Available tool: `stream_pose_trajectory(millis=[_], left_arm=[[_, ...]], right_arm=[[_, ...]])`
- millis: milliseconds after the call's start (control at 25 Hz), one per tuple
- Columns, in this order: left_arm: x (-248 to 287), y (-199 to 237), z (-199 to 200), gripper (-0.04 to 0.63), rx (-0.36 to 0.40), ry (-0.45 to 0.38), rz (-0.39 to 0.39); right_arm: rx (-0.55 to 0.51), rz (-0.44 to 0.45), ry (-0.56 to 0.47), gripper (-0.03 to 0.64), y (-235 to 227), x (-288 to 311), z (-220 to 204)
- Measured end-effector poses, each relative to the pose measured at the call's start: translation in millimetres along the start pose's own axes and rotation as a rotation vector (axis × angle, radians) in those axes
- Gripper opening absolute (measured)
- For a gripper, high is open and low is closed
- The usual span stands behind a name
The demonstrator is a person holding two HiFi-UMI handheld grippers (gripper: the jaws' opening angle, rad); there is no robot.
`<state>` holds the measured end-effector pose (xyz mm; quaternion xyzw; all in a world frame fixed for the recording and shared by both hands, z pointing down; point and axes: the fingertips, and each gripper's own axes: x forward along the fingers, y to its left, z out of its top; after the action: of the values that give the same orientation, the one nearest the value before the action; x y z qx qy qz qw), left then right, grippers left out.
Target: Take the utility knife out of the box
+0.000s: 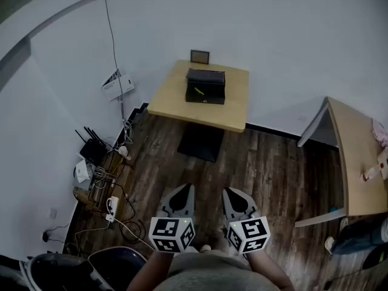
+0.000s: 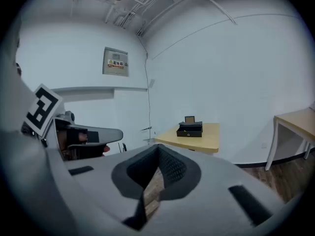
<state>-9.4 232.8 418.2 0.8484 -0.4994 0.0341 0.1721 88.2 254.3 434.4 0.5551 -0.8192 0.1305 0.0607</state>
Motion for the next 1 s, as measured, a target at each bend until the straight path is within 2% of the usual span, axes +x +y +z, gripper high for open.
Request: stream_pose_trajectory(millis=[600,800,1000], left_arm=[[-45,1,-8,0.004,0.003,-0.029,0.019],[-51,-3,-9,0.003,0.002,-0.038,0.021],[-55,-4,-17,0.003,-0.013,-0.031,0.039]], right_arm=[[-0.048,0.006,-0.038,-0.001,29,-32,3],[0.010,0.012,-0.070,0.000,30,-37,8],[-0.014,0.024,-0.063,0.000,34,-40,5]])
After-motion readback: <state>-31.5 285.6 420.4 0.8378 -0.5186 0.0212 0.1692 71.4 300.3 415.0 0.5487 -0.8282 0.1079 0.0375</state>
